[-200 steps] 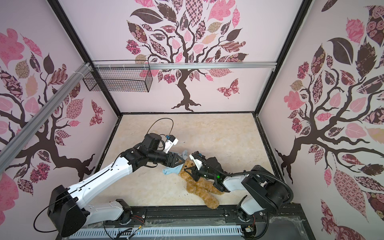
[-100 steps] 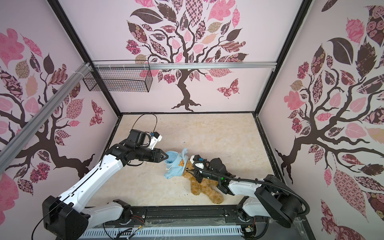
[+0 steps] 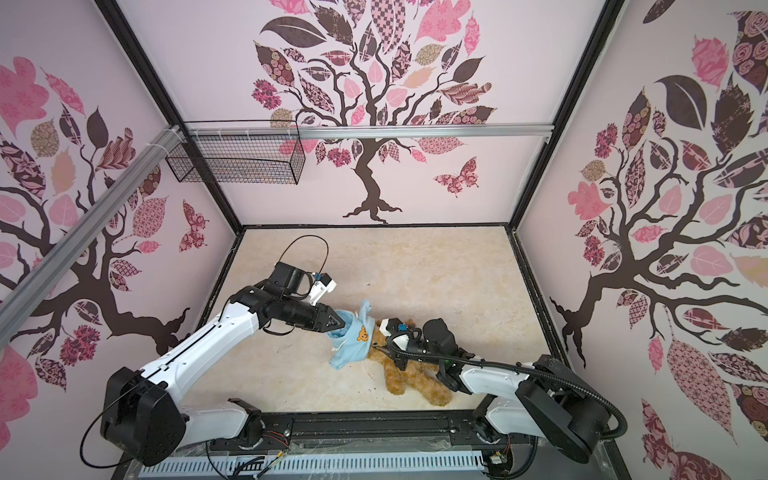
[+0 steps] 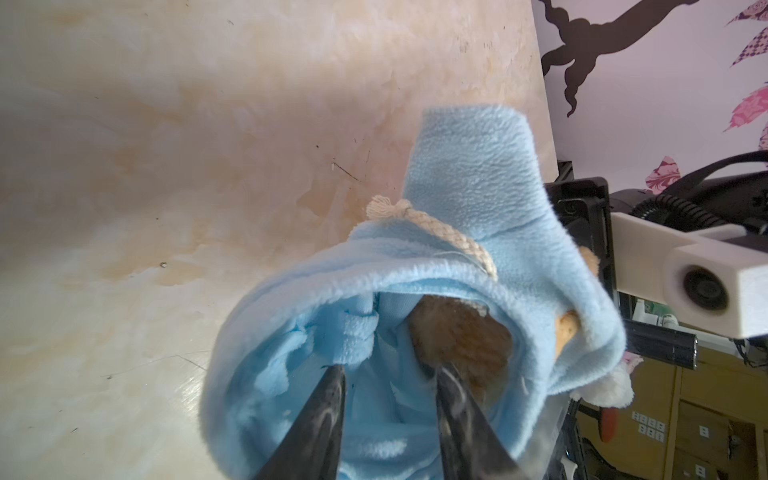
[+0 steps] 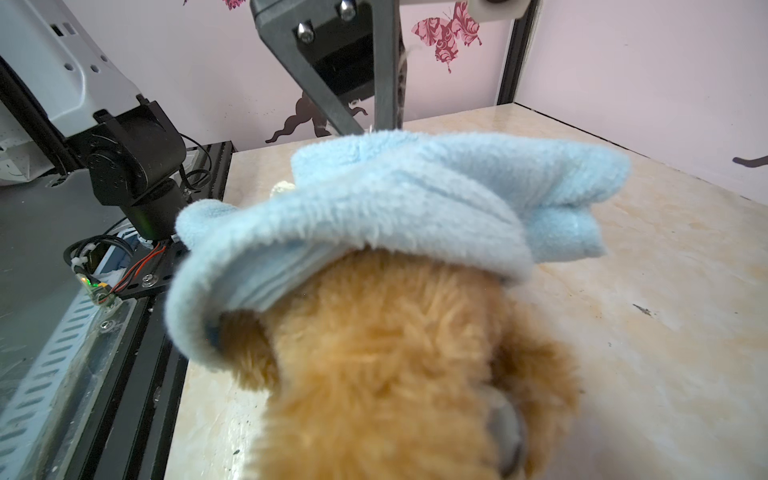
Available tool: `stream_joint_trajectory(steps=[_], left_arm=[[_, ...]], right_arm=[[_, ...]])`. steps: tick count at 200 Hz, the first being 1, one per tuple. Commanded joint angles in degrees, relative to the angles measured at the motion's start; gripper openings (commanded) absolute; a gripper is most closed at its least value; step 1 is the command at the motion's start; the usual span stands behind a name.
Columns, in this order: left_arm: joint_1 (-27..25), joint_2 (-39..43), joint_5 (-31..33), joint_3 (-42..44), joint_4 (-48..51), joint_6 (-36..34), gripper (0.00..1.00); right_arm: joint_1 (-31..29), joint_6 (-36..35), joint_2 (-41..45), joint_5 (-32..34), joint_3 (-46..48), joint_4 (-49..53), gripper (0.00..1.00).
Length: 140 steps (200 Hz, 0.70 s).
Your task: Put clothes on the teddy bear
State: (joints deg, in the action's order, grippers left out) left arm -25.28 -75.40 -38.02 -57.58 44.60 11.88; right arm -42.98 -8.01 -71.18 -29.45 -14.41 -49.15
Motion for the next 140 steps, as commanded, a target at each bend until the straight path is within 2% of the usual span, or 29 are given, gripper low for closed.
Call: stream_joint_trajectory(steps=[1,38,86,122,140], left_arm=[[-1.86,-1.43,-2.52,1.61,-2.00,-1.12,0.41],[-2.77,-1.21,-8.19,3.74,-7.20,1.60,0.46],[-2.83,0.01,-9.32,3.57,-8.22,2.62,0.51],[-2.91,0.24,-14.01,4.63,-11.15,4.31,0.55],[-3.38,0.08,-13.92,4.63,-10.72,4.00,0.58]], right_arm=[[-0.29,-0.84,1.31,-1.56,-0.79,-3.93,0.00],[-0.29,-1.02,1.30,-1.63,-0.98,-4.03,0.00],[-0.28,-2.62,1.65,-1.25,-0.79,-2.91,0.00],[-0.26,-2.89,1.66,-1.36,-1.15,-2.73,0.00],[-0.27,-2.65,1.61,-1.59,-1.44,-3.18,0.00]])
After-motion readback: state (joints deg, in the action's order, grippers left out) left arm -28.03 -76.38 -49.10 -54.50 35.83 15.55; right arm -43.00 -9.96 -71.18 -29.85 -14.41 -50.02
